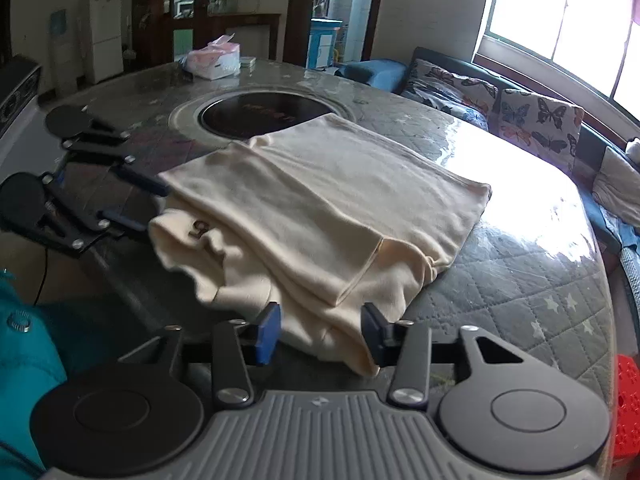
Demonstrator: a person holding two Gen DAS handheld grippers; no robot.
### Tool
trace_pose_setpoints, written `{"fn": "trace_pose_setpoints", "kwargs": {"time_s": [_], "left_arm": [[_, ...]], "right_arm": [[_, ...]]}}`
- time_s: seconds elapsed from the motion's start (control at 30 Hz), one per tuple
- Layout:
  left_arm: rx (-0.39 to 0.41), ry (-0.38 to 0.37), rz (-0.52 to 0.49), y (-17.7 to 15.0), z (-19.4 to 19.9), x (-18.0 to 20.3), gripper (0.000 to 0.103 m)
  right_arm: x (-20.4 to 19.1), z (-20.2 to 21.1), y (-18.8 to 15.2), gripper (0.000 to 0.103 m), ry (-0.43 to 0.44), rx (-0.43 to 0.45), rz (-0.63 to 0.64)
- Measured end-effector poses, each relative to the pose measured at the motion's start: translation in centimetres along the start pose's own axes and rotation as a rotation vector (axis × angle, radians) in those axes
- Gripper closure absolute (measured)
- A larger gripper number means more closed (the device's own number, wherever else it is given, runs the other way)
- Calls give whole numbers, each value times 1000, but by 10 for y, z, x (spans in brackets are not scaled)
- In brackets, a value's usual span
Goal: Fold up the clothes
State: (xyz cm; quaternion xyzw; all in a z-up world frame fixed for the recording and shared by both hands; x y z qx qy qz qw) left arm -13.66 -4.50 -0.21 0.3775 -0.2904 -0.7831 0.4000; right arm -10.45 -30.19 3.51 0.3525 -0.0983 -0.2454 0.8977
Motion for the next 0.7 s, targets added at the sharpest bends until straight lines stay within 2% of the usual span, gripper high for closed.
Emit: {"fn": "trace_pose_setpoints", "kwargs": {"time_s": [0.07,0.1,0.13,0.23,0.57,0.67,0.7], "left_arm": [[4,-2,3,1,-4,-1,60],[7,-4,13,2,-6,-2,68],[9,-7,23,3,-7,-4,77],[16,-18,68,7,-9,-14,91],[28,-41,242,32,-24,-55,93],[19,-39,257,33,-33,-61,93],[12,-41,264,33,-35,-63,93]], "right_arm": [[-4,2,-3,51,5,-11,20],[-7,2,-4,44,10,-17,36],[-10,2,-5,43,15,-22,53],[-18,0,-6,43,30,-30,102],[-23,-29,14,39,61,14,190],[-16,-37,20,45,77,14,162],[-13,-40,22,50,82,14,153]]}}
Point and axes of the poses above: each gripper's, at about its wrist camera, not at the fingertips, and z roughly against the way its jaws point, x to its right, y to its top, the point moved 4 cm from there along -z, roughly the way its jaws point, and after that the axes turned 9 degrees about y, right-handed, at the moved point
